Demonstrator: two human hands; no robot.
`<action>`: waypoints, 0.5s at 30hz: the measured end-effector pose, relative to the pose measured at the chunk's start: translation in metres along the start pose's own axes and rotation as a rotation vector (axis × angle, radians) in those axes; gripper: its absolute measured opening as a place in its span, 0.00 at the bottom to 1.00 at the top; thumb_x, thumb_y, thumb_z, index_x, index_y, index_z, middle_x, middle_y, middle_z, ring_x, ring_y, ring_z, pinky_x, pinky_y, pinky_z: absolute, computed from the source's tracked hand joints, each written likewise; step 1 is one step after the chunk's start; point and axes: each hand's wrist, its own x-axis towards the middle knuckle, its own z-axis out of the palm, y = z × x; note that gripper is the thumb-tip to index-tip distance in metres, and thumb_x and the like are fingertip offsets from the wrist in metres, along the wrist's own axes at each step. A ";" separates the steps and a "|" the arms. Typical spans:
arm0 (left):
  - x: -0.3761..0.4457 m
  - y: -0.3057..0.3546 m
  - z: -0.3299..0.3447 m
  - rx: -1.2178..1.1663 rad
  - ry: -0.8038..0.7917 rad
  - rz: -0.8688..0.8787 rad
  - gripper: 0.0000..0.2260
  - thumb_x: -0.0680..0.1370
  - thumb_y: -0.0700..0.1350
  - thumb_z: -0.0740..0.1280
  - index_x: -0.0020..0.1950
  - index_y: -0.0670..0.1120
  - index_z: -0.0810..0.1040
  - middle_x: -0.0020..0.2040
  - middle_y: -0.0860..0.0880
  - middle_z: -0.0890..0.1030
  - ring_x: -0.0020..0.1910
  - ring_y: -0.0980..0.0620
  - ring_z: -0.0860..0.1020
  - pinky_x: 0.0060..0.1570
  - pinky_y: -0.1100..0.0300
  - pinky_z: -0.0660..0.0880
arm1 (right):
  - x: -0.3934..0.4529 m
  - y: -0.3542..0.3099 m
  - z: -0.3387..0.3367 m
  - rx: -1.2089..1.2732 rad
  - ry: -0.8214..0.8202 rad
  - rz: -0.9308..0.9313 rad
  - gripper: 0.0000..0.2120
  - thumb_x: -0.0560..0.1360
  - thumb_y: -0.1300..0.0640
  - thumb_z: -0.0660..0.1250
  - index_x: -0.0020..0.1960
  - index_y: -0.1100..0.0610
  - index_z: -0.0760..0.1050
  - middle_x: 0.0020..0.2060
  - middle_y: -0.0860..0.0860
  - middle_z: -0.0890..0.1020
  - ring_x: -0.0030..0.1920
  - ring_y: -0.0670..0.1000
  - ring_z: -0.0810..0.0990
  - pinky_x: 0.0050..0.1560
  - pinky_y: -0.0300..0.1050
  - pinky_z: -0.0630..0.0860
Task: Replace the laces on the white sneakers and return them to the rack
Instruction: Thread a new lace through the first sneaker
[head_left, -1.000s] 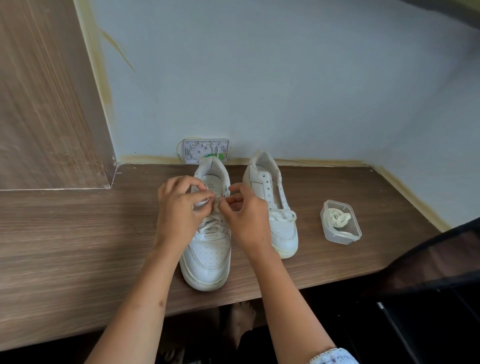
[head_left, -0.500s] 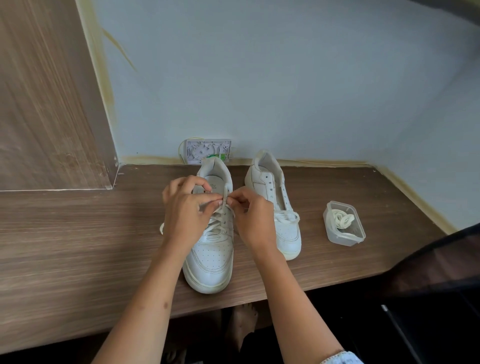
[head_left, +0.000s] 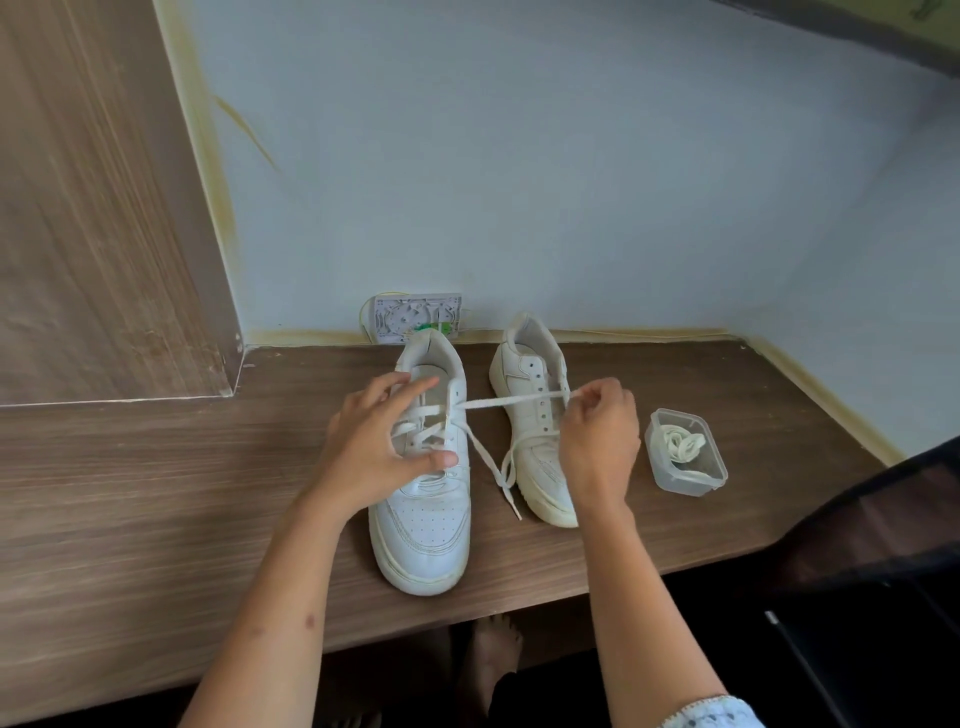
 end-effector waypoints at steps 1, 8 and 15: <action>0.000 0.000 -0.002 0.008 -0.001 0.002 0.43 0.58 0.76 0.65 0.72 0.66 0.63 0.72 0.63 0.61 0.70 0.53 0.60 0.69 0.46 0.60 | -0.003 -0.001 0.005 -0.047 -0.023 -0.058 0.06 0.79 0.58 0.62 0.56 0.55 0.74 0.54 0.52 0.76 0.53 0.56 0.75 0.55 0.53 0.71; -0.001 0.004 -0.003 -0.063 -0.004 0.006 0.47 0.57 0.74 0.71 0.73 0.61 0.64 0.68 0.67 0.63 0.65 0.59 0.64 0.68 0.47 0.66 | -0.033 -0.026 0.037 -0.127 -0.384 -0.518 0.05 0.79 0.53 0.65 0.50 0.52 0.77 0.48 0.48 0.77 0.49 0.51 0.69 0.51 0.47 0.66; -0.002 0.003 -0.006 -0.053 -0.027 0.013 0.43 0.59 0.71 0.73 0.71 0.63 0.64 0.69 0.66 0.64 0.67 0.58 0.65 0.68 0.45 0.65 | -0.013 -0.017 0.019 0.119 -0.196 -0.194 0.11 0.77 0.67 0.61 0.38 0.56 0.71 0.36 0.50 0.76 0.37 0.49 0.73 0.35 0.39 0.66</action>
